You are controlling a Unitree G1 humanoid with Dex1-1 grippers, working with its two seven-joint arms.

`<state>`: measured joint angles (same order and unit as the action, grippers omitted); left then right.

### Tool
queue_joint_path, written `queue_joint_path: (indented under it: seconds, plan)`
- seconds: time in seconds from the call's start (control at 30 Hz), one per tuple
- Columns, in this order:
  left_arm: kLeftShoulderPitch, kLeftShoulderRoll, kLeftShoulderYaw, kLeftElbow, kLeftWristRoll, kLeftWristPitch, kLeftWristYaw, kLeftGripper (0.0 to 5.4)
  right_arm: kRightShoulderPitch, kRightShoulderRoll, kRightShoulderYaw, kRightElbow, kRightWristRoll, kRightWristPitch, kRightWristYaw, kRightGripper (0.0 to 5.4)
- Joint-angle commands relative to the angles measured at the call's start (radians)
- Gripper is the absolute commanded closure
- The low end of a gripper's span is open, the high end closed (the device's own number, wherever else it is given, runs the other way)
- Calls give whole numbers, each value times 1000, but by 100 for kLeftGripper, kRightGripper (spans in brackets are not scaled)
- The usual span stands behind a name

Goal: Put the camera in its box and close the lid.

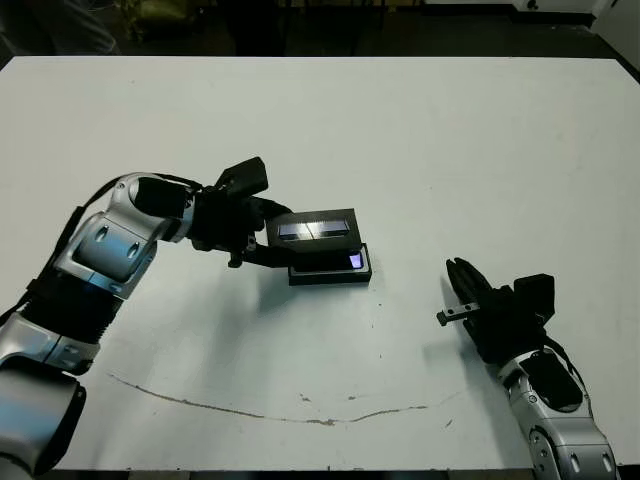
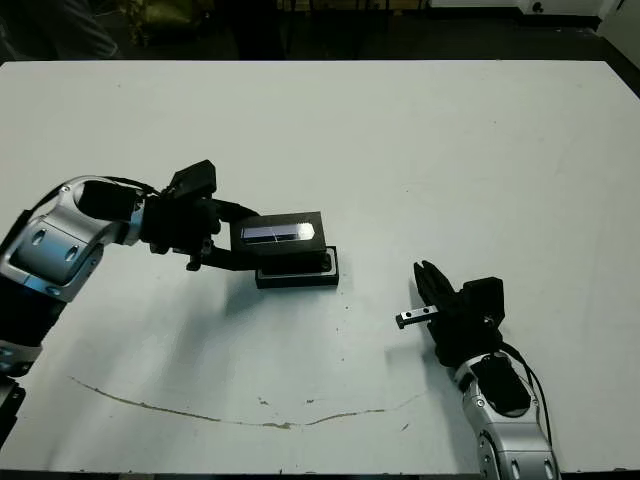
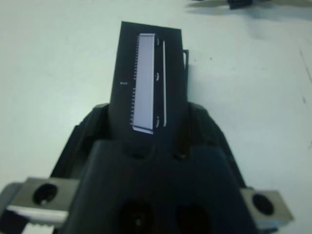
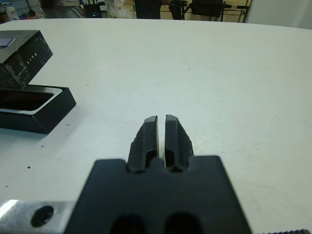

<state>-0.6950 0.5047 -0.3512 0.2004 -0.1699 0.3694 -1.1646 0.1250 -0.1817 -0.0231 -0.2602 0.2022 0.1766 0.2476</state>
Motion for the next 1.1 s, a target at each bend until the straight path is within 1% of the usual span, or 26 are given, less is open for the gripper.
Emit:
queue_joint_path:
  seconds: [0.03,0.13,0.27,0.37,0.5,0.6,0.73,0.83,0.9,0.97,1.1]
  plan:
    - [26,-10,0,26,6,-13,-11,278,15,1,-8,13,3,-1,4,540]
    - [21,-18,-9,47,15,-25,-22,278,16,2,-9,18,2,-10,6,540]
    - [20,-23,-21,56,31,-18,-26,278,17,3,-11,17,4,-6,6,540]
    - [20,-25,-30,61,43,-2,-25,278,17,2,-11,23,2,-22,11,540]
    - [21,-28,-37,69,51,1,-29,278,16,3,-10,16,3,-3,6,540]
    - [18,-31,-42,76,49,14,-33,278,16,1,-8,14,-1,-5,6,540]
    - [20,-37,-45,96,55,-22,-40,278,15,3,-8,13,0,0,4,540]
    - [18,-43,-50,105,60,-19,-38,278,16,4,-10,13,10,6,7,540]
    - [16,-45,-55,103,70,-20,-32,278,14,3,-12,25,14,-13,19,540]
    - [15,-49,-56,103,75,-15,-30,278,16,-1,-9,21,-1,-14,13,540]
    - [12,-60,-59,113,80,-26,-33,278,16,2,-11,28,1,-27,18,540]
